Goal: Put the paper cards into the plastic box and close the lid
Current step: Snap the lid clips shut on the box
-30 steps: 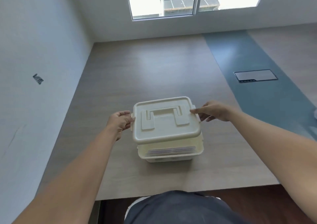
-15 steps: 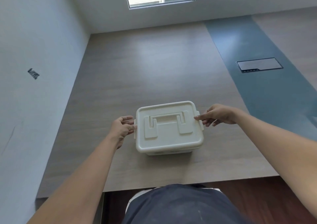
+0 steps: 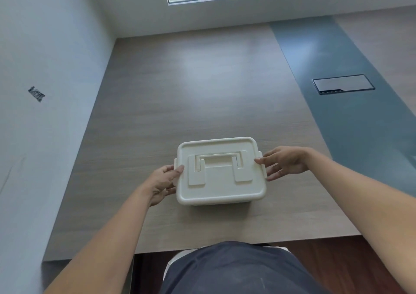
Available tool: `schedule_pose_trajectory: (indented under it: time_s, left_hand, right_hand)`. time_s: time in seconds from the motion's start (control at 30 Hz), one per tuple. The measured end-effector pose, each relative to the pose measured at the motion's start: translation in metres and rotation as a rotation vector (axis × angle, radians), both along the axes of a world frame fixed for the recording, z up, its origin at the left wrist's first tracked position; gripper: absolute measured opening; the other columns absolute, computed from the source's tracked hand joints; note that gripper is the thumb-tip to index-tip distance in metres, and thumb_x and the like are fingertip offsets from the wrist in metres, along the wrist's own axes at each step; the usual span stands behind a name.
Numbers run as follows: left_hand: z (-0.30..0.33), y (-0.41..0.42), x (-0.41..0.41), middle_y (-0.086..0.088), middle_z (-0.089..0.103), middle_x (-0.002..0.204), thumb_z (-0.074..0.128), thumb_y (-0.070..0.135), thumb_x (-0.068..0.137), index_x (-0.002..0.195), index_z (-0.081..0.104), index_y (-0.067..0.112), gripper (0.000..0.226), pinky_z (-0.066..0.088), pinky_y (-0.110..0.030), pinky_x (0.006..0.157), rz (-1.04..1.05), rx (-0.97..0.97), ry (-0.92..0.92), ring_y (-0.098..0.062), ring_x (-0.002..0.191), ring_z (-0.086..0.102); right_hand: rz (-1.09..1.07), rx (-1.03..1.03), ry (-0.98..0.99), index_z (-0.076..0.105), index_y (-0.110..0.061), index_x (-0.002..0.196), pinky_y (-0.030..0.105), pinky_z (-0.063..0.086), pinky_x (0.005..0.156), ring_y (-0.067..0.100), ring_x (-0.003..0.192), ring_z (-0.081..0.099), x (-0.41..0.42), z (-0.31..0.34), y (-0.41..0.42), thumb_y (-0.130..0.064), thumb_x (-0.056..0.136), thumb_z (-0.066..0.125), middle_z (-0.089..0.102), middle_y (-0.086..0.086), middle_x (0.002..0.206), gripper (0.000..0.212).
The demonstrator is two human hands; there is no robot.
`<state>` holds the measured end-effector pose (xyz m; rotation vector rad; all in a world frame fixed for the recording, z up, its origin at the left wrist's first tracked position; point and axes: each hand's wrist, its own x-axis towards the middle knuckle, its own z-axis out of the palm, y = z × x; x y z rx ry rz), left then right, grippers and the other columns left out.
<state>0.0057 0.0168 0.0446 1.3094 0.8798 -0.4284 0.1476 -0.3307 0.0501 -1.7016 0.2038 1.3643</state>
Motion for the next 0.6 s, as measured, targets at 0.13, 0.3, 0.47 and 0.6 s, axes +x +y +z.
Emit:
schedule_pose_trajectory:
  time_s: [0.13,0.3,0.47,0.6]
  left_hand:
    - [0.0,0.001,0.004,-0.017,0.068,0.124,0.069,0.015,0.09,0.138,0.05,0.001,0.053,0.055,-0.037,0.083,0.006,-0.026,-0.039,-0.028,0.102,0.068]
    - [-0.003,0.009,0.01,-0.018,0.071,0.117,0.074,0.012,0.086,0.124,0.063,-0.004,0.042,0.057,-0.032,0.08,-0.028,0.008,-0.02,-0.02,0.086,0.072]
    - [-0.005,0.017,0.012,-0.014,0.076,0.106,0.078,0.016,0.083,0.109,0.071,0.003,0.03,0.059,-0.036,0.078,-0.185,0.171,-0.077,-0.02,0.084,0.074]
    - [-0.004,0.016,0.009,0.001,0.08,0.094,0.077,0.024,0.084,0.104,0.074,0.012,0.024,0.057,-0.023,0.069,-0.27,0.255,-0.149,-0.008,0.079,0.074]
  right_hand:
    - [-0.04,0.008,0.034,0.067,-0.002,0.121,0.037,0.062,0.085,0.023,0.087,0.073,0.0,-0.002,0.005,-0.027,0.082,0.079,0.075,0.01,0.113,0.047]
    - [-0.064,-0.014,-0.046,0.069,-0.005,0.12,0.038,0.054,0.1,0.024,0.106,0.07,-0.001,-0.003,0.01,-0.024,0.08,0.081,0.074,0.009,0.117,0.045]
    - [-0.135,0.03,0.043,0.068,-0.007,0.121,0.036,0.06,0.08,0.021,0.093,0.074,-0.008,-0.005,0.014,-0.023,0.075,0.083,0.076,0.008,0.113,0.051]
    - [-0.059,-0.022,0.066,0.067,-0.005,0.122,0.032,0.056,0.09,0.019,0.092,0.072,-0.015,-0.006,0.01,-0.029,0.062,0.089,0.076,0.005,0.11,0.068]
